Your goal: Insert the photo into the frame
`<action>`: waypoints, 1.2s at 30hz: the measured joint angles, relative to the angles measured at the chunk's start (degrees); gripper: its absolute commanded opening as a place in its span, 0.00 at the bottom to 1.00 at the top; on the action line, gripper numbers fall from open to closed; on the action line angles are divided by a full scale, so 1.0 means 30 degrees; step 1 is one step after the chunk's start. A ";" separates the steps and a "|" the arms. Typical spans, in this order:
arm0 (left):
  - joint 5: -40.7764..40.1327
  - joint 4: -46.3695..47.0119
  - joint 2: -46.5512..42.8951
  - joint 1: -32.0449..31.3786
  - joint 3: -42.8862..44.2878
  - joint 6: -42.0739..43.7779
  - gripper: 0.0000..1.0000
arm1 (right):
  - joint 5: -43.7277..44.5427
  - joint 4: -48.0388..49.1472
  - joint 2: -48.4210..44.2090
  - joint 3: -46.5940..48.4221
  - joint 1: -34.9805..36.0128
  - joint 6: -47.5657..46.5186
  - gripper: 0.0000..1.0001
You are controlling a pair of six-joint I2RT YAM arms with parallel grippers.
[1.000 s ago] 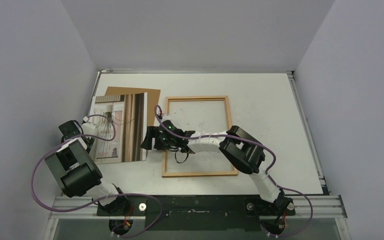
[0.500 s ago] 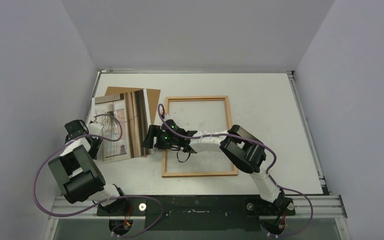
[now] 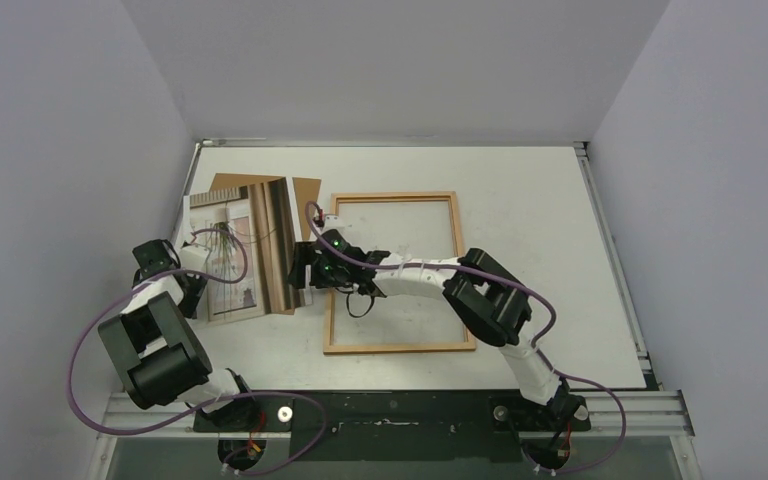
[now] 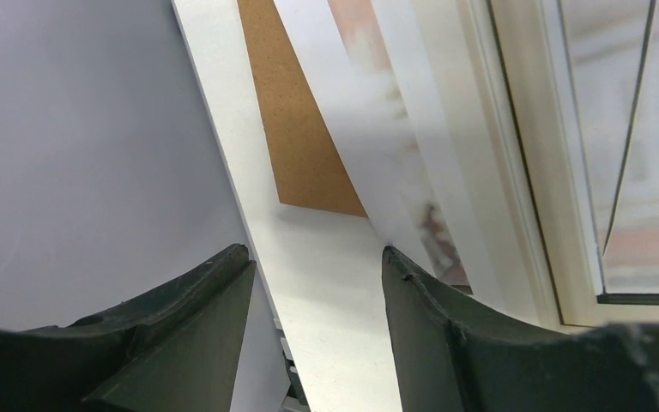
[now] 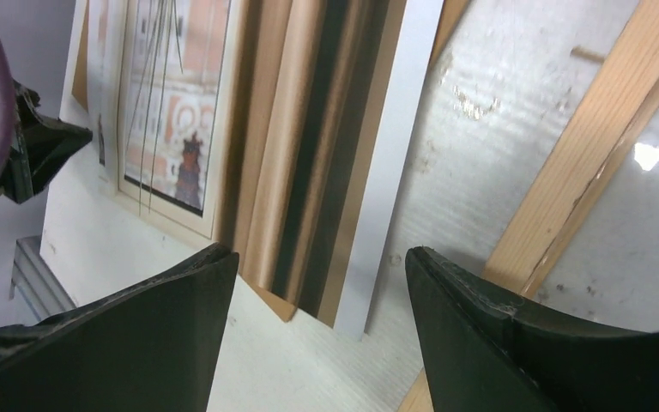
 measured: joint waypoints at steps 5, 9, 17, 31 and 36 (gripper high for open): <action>0.0000 0.0000 0.0000 0.0000 0.0000 -0.0015 0.55 | 0.0954 -0.1501 0.0619 0.2397 -0.0117 -0.1056 0.73; 0.0007 -0.0007 0.0000 0.0000 -0.0007 -0.0036 0.55 | 0.1326 -0.2135 0.1785 0.4211 -0.0211 -0.1392 0.74; 0.0029 0.0066 -0.0044 0.0000 -0.0073 -0.0073 0.55 | 0.2295 -0.3490 0.3264 0.5508 -0.0168 -0.1508 0.79; 0.0036 0.0073 -0.0044 -0.0022 -0.0073 -0.0160 0.55 | -0.0568 -0.2433 0.3308 0.5107 -0.0204 -0.0153 0.79; 0.0022 0.0095 -0.0044 -0.0109 -0.0095 -0.0160 0.55 | -0.1931 -0.0066 0.2987 0.3636 -0.0612 0.1100 0.79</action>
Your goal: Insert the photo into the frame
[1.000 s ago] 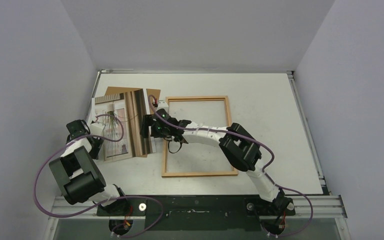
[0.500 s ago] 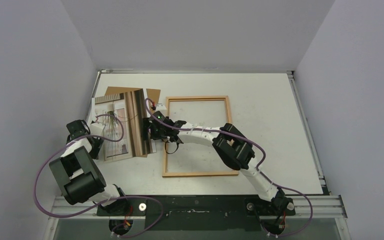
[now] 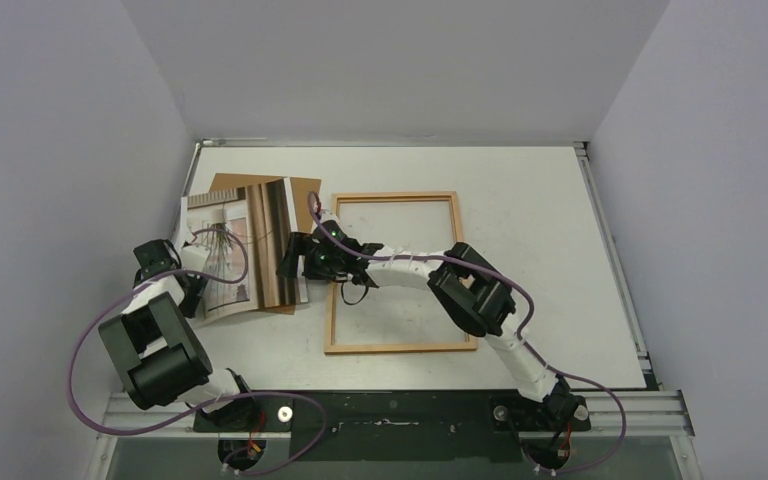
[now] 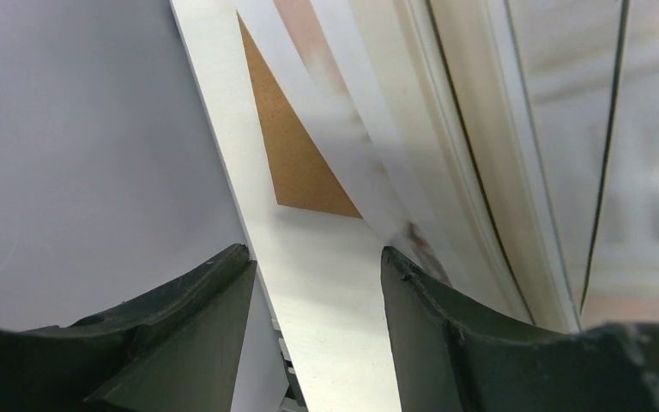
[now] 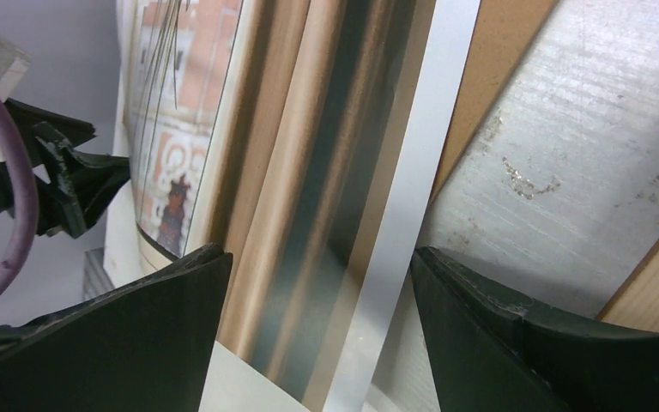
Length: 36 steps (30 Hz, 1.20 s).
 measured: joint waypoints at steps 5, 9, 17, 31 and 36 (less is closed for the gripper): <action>-0.0015 0.0022 0.0000 -0.0117 -0.0007 0.0000 0.55 | -0.1195 0.1566 -0.0634 -0.1443 -0.0364 0.1268 0.78; -0.0029 0.0058 0.0000 -0.0197 -0.0022 0.0007 0.55 | -0.1974 0.2769 -0.0969 -0.2448 -0.0423 0.2295 0.77; -0.0044 0.0270 -0.0015 -0.0240 -0.0109 0.0007 0.55 | -0.3249 0.5093 -0.1668 -0.4269 -0.0444 0.4277 0.73; -0.0007 0.0379 -0.0029 -0.0248 -0.0138 0.0007 0.55 | -0.3133 0.4670 -0.2630 -0.4153 -0.0488 0.4138 0.31; 0.0029 0.0364 -0.0044 -0.0248 -0.0138 -0.0007 0.55 | -0.2776 0.3570 -0.2623 -0.3432 -0.0488 0.3548 0.17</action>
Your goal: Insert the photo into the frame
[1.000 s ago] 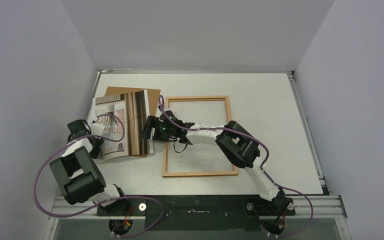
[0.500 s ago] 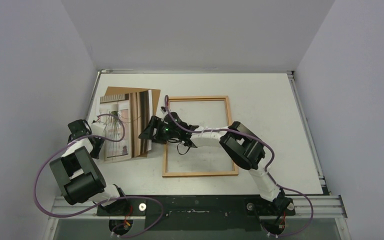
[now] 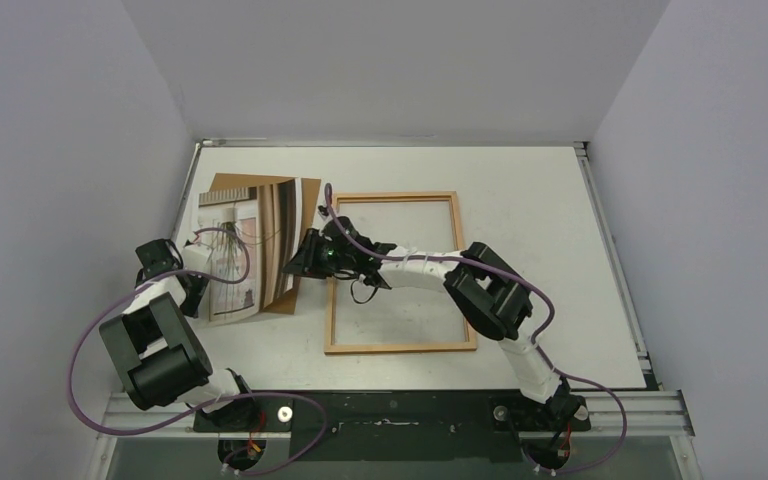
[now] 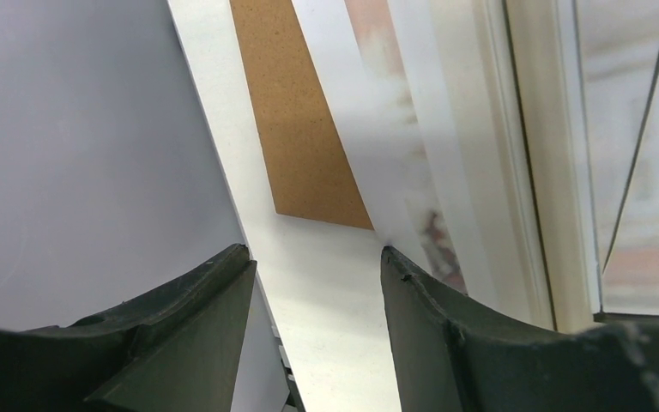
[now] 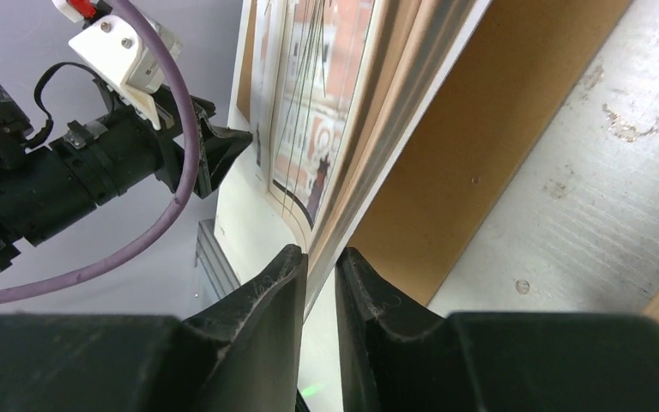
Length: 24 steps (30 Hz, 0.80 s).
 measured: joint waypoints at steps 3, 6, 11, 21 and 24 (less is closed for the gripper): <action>0.0153 -0.0219 -0.0015 0.0000 0.0087 -0.0131 0.62 | 0.0452 -0.1100 0.0000 0.0707 0.0000 -0.0772 0.13; 0.0991 -0.1545 -0.0015 0.0022 0.0721 -0.0707 0.69 | 0.1064 -0.2594 0.0000 0.1872 0.0000 -0.1982 0.05; 0.3191 -0.5180 -0.0168 0.0262 0.2929 -0.1836 0.71 | 0.2200 -0.5705 -0.0022 0.4903 0.0007 -0.4692 0.05; 0.8633 -1.0586 -0.2324 0.0153 1.0703 -0.3847 0.96 | 0.4386 -1.1213 -0.2259 0.8655 -0.0036 -0.8633 0.05; 1.0309 -1.0877 -0.2718 -0.0707 1.2917 -0.4546 0.96 | 0.4830 -1.1948 -0.3832 0.8648 -0.0153 -0.8728 0.05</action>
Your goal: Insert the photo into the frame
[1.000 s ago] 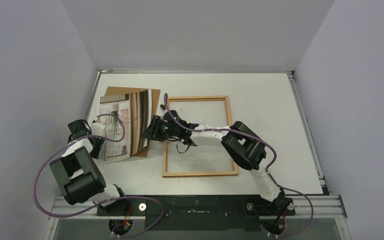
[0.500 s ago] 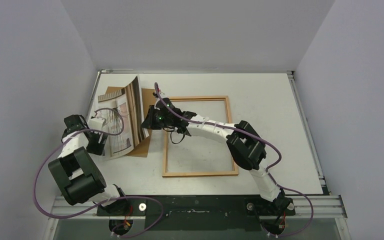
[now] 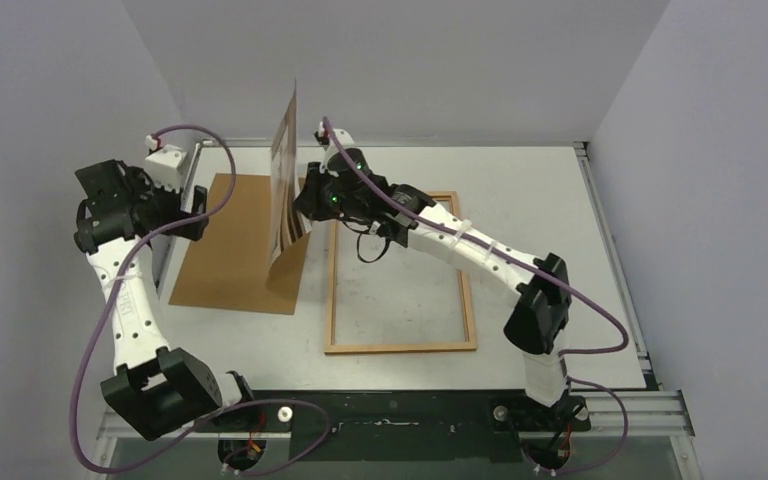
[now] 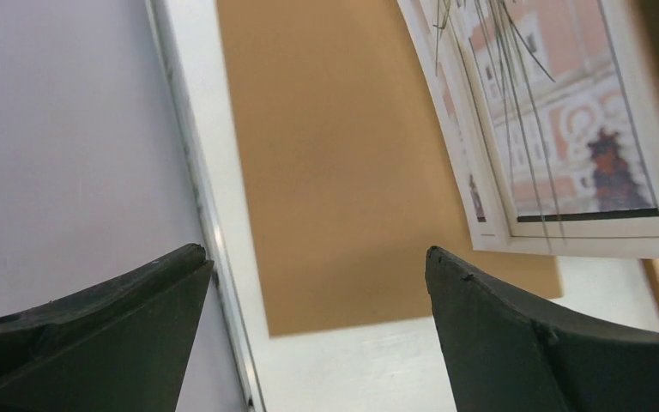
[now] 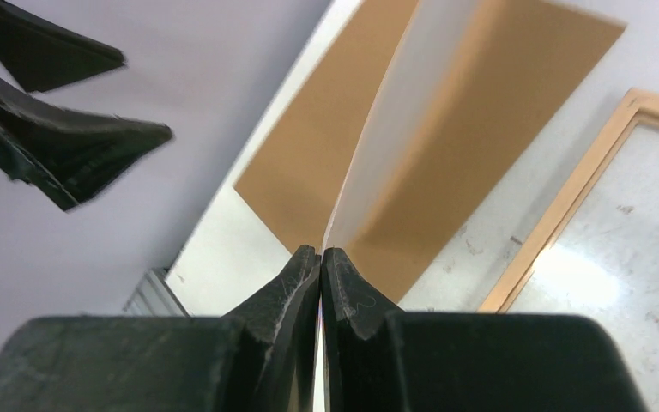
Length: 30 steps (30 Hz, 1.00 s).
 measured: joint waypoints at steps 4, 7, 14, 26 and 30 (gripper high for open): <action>0.1027 0.0255 -0.1333 -0.2470 0.0765 -0.1107 0.96 | 0.0656 -0.0051 -0.2259 -0.0007 -0.0240 0.0182 0.06; 0.1581 0.0656 -0.2754 -0.4350 0.0729 -0.1953 0.96 | 0.1457 0.0204 -0.3810 -0.0044 -0.0364 0.0430 0.07; 0.3082 0.0612 -0.5632 -0.6360 0.0372 -0.0393 0.96 | 0.3483 0.1508 -0.5748 -0.0991 -0.0372 0.1406 0.09; 0.1304 0.3657 -1.0965 -1.0251 -0.4947 0.4211 0.95 | 0.4153 0.3082 -0.7271 -0.3934 -0.0321 0.3752 0.10; 0.0831 0.4947 -1.0958 -1.0695 -0.5034 0.5246 0.86 | 0.4007 0.3716 -0.8415 -0.5362 -0.0153 0.4510 0.10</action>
